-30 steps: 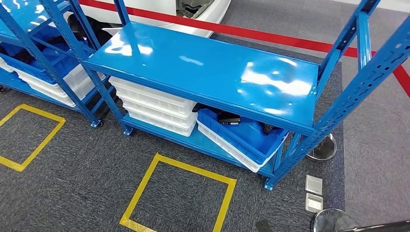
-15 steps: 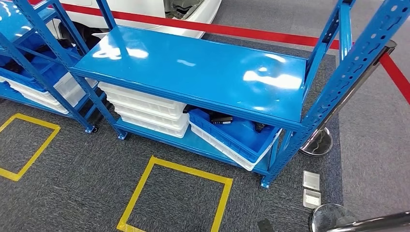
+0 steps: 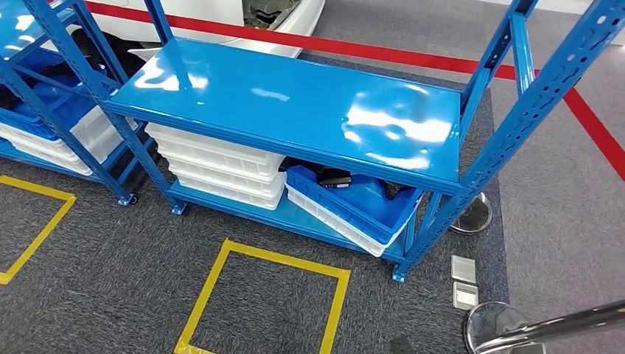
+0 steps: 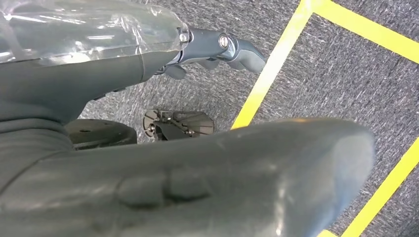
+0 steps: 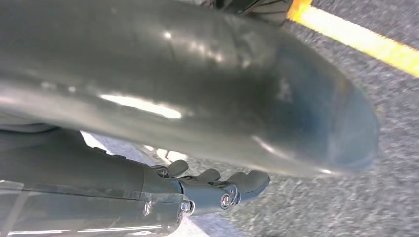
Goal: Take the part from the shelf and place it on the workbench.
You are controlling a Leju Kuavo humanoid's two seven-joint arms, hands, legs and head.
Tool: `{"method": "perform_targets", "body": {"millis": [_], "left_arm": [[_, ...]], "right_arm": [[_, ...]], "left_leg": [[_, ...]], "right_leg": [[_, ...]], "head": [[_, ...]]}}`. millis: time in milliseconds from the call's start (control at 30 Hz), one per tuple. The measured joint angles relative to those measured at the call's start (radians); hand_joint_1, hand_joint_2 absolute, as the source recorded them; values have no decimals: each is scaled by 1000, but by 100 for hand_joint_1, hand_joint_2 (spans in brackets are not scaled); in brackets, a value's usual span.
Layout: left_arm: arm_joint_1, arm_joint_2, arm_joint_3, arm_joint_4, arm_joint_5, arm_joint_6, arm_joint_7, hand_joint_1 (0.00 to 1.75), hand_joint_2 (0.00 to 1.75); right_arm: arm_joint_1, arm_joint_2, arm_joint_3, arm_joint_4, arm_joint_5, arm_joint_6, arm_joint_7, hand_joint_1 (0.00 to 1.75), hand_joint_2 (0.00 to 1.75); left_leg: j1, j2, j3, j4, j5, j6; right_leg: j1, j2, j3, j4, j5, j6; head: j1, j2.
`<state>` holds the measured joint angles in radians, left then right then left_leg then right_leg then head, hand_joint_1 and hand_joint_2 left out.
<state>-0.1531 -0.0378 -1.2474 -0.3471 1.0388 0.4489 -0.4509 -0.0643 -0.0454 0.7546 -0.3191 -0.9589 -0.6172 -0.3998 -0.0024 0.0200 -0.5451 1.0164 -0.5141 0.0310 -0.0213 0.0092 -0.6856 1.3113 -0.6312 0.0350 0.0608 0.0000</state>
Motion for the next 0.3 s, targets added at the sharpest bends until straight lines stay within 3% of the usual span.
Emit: {"method": "perform_targets", "body": {"millis": [67, 133, 200, 300], "left_arm": [[0, 0, 0, 0, 0, 0, 0, 0, 0], [-1, 0, 0, 0, 0, -1, 0, 0, 0], [-2, 0, 0, 0, 0, -1, 0, 0, 0], [-3, 0, 0, 0, 0, -2, 0, 0, 0]], "right_arm": [[1, -1, 0, 0, -1, 0, 1, 0, 0], [-2, -2, 0, 0, 0, 1, 1, 0, 0], [-3, -2, 0, 0, 0, 2, 1, 0, 0], [0, -1, 2, 0, 0, 3, 2, 0, 0]], "left_leg": [[-1, 4, 3, 2, -3, -2], [-5, 8, 2, 9, -7, -9], [-7, 12, 1, 11, -8, -16], [-6, 9, 1, 20, -19, -29]], "right_leg": [[3, -12, 69, -139, 71, -9], [9, -26, 121, -255, 108, -18], [13, -25, 126, -277, 109, -22], [7, -20, 129, -285, 115, -34]], "head": [[3, 0], [4, 0], [2, 0], [0, 0]]}}
